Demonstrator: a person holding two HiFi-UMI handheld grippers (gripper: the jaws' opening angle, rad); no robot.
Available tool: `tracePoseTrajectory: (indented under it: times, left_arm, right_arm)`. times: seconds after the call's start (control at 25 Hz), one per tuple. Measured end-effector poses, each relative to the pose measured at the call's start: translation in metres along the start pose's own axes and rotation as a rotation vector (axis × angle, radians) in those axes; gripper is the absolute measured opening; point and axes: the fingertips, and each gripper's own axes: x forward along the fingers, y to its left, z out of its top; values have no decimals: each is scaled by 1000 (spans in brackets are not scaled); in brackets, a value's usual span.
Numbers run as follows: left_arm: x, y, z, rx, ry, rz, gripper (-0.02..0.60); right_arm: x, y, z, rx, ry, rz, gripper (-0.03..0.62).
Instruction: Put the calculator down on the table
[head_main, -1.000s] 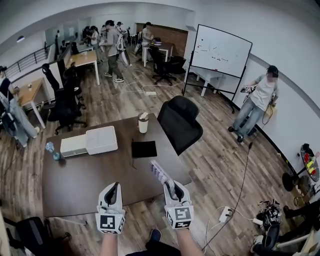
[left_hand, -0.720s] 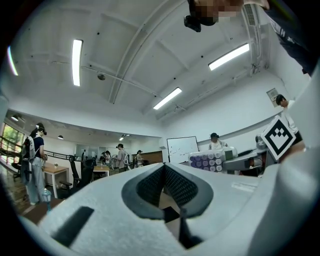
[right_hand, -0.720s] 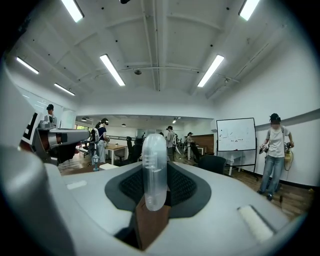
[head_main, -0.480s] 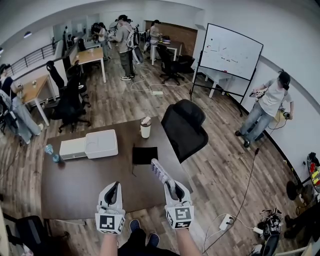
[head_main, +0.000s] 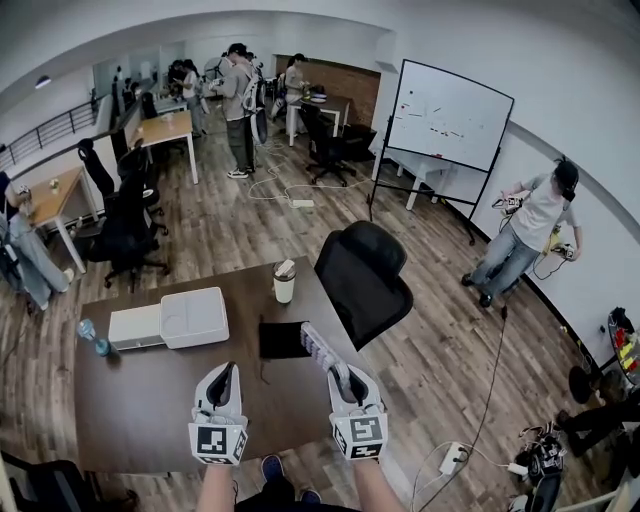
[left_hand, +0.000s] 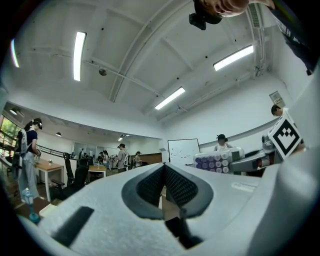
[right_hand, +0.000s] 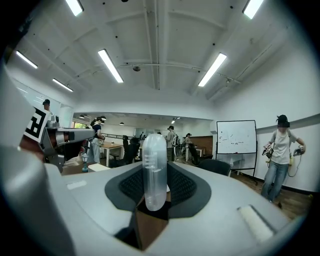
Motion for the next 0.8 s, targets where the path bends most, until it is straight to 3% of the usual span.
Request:
tracePoseTrajectory:
  times: [0.44,0.8]
  left_arm:
    - [65,73,-15,-12,-9,-27,-2]
    - [94,91,-26,-33,1,-4,-3]
  right_arm:
    - [97,13,25,1,-30,-14,115]
    - [133,5,35,-23,-32,5,115]
